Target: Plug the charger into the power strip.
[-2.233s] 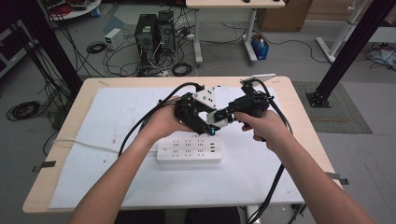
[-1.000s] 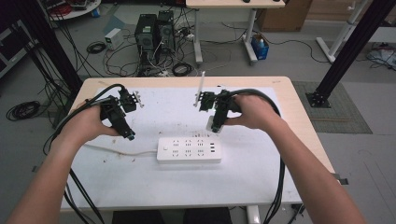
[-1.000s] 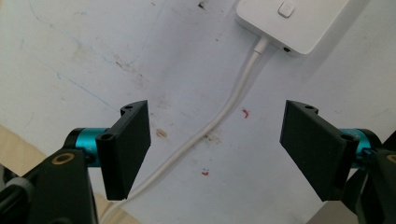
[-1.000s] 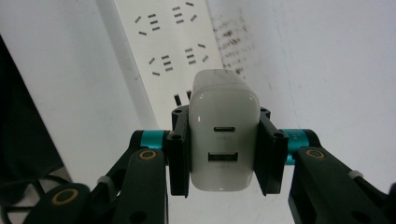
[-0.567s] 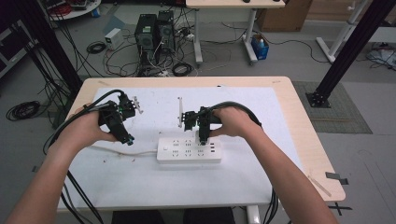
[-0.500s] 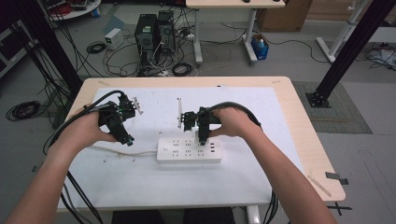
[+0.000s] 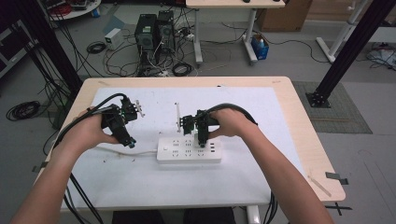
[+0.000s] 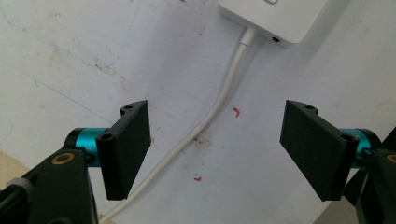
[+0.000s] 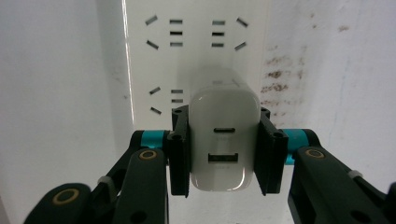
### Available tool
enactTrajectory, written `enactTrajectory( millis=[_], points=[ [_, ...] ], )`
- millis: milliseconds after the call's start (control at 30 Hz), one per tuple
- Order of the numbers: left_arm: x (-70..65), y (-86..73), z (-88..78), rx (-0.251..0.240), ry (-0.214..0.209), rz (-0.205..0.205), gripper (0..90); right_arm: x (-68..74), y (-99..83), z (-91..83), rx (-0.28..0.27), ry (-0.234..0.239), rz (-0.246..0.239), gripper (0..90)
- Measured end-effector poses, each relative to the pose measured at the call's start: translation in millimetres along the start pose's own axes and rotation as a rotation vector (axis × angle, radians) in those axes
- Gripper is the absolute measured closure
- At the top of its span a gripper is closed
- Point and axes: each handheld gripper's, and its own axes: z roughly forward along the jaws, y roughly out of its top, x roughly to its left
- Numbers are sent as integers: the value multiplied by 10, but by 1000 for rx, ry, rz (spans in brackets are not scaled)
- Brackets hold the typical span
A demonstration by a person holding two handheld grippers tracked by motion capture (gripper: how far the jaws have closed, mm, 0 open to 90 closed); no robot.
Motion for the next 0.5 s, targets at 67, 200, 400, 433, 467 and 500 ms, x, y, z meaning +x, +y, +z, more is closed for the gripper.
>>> enactTrajectory(
  millis=[67,200,400,433,467,500],
  points=[
    [-16,7,11,-7,-2,0,246,1,13,7,-2,1,4,628],
    [-5,27,46,4,-13,5,246,4,18,20,1,-1,-11,632],
    [2,56,93,-2,-18,9,246,20,-10,67,-26,-12,-9,632],
    [2,58,97,-3,-19,1,246,18,-21,79,-37,-11,-2,632],
    [5,59,98,-5,-17,0,246,28,-35,95,-49,-19,-7,632],
    [6,58,96,-8,-17,1,246,22,-34,111,-65,-17,-3,632]
  ],
)
